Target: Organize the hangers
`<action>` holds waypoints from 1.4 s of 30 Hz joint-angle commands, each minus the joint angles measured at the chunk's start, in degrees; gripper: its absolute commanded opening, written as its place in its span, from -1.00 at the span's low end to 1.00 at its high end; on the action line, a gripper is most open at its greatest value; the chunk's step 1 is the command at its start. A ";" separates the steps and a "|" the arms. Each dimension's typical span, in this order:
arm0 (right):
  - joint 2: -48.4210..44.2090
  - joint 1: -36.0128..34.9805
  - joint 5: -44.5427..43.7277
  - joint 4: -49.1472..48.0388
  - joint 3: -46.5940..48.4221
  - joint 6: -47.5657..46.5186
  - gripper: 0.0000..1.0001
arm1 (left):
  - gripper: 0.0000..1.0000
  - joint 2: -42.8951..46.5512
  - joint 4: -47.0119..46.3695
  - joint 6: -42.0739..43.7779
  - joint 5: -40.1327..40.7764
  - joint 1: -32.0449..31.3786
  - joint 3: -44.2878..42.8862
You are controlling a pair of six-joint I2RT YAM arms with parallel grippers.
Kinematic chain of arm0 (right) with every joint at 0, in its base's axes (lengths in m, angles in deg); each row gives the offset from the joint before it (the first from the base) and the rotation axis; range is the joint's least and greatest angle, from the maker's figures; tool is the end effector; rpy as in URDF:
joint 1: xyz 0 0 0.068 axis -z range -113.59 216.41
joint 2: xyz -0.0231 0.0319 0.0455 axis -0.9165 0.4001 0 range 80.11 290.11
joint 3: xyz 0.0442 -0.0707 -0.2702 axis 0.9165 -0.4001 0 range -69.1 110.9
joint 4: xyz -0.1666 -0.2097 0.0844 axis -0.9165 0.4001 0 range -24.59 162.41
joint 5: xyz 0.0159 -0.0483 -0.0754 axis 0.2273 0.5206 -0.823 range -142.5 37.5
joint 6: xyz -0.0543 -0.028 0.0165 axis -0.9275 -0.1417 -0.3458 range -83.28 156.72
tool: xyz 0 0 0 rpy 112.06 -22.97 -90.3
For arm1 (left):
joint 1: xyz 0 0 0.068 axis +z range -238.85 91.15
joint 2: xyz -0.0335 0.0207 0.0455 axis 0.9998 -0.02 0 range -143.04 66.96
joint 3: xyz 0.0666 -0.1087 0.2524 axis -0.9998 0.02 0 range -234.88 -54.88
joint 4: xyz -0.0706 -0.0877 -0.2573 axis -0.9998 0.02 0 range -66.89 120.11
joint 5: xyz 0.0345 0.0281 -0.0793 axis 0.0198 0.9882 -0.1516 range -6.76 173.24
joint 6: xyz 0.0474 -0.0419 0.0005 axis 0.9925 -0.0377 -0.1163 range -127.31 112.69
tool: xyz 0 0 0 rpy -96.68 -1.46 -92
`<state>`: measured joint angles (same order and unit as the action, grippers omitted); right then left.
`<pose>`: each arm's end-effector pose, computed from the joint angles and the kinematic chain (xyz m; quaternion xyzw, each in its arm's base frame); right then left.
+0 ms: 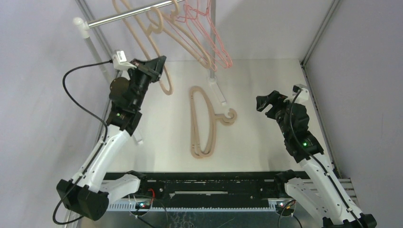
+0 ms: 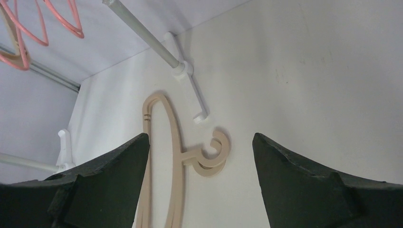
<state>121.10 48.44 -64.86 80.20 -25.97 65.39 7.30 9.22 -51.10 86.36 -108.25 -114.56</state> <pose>0.1884 0.0502 0.3367 0.1393 0.7666 0.1688 0.6037 0.2518 -0.0858 0.4398 -0.1511 0.5975 -0.3982 0.6794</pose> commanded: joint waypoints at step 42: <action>0.76 0.58 -2.44 0.91 1.78 -1.56 0.76 | -0.61 -31.75 0.28 -9.26 -10.27 5.80 -27.24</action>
<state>121.87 48.72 -66.98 82.77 -25.42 64.12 -24.70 7.26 -61.35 76.52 -102.44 -139.65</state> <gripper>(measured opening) 0.879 0.166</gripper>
